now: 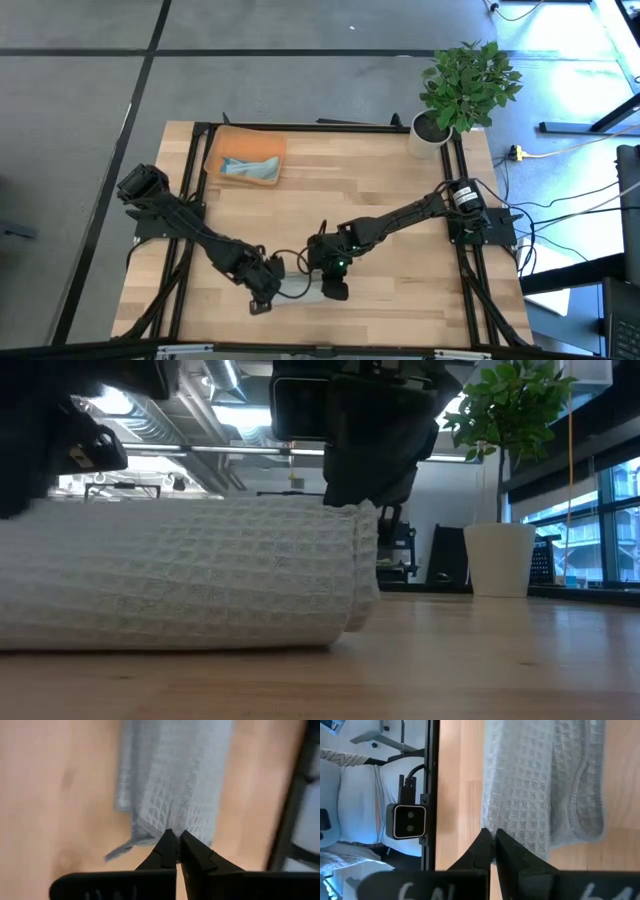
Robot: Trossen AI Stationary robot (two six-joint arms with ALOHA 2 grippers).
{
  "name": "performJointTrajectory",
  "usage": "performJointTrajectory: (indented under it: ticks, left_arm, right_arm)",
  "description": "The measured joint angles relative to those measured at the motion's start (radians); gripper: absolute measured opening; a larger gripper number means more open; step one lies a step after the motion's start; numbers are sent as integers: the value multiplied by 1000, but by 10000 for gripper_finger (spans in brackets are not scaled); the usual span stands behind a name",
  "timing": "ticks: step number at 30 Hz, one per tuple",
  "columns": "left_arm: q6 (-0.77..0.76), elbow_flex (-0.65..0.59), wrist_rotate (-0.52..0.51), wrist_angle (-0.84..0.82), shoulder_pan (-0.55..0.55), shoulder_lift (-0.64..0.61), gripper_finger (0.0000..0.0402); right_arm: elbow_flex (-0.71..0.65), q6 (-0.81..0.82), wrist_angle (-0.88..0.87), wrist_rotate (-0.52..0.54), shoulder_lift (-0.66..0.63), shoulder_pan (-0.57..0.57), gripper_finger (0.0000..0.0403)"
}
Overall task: Roll microfiber towels into tight, uniform cylinder then place into a basket
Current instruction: Roll the gray microfiber cloth
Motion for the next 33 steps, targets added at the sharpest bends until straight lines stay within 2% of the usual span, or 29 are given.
performJointTrajectory:
  ticks: [4, 13, 22, 26, 30, 33]
  left_arm:
    - [-42, 0, -49, -54, 20, 0, 0]
    - [-26, 0, -61, -65, 65, 36, 0]
    - [-20, -1, -118, -67, 112, 39, 0]
    - [-17, -1, -114, -66, 136, 58, 0]
    - [40, -2, -47, -64, 151, 78, 0]
    - [57, -2, -52, -64, 162, 78, 0]
  right_arm:
    - [0, -1, 0, 11, 0, 1, 12]
    - [0, -2, -1, 10, 0, 1, 12]
    - [0, -2, -7, 3, 0, 2, 12]
    - [0, -4, -6, 4, 0, 2, 12]
    - [0, -4, -15, 59, 0, 2, 12]
    - [0, -4, -28, 63, -2, -7, 12]
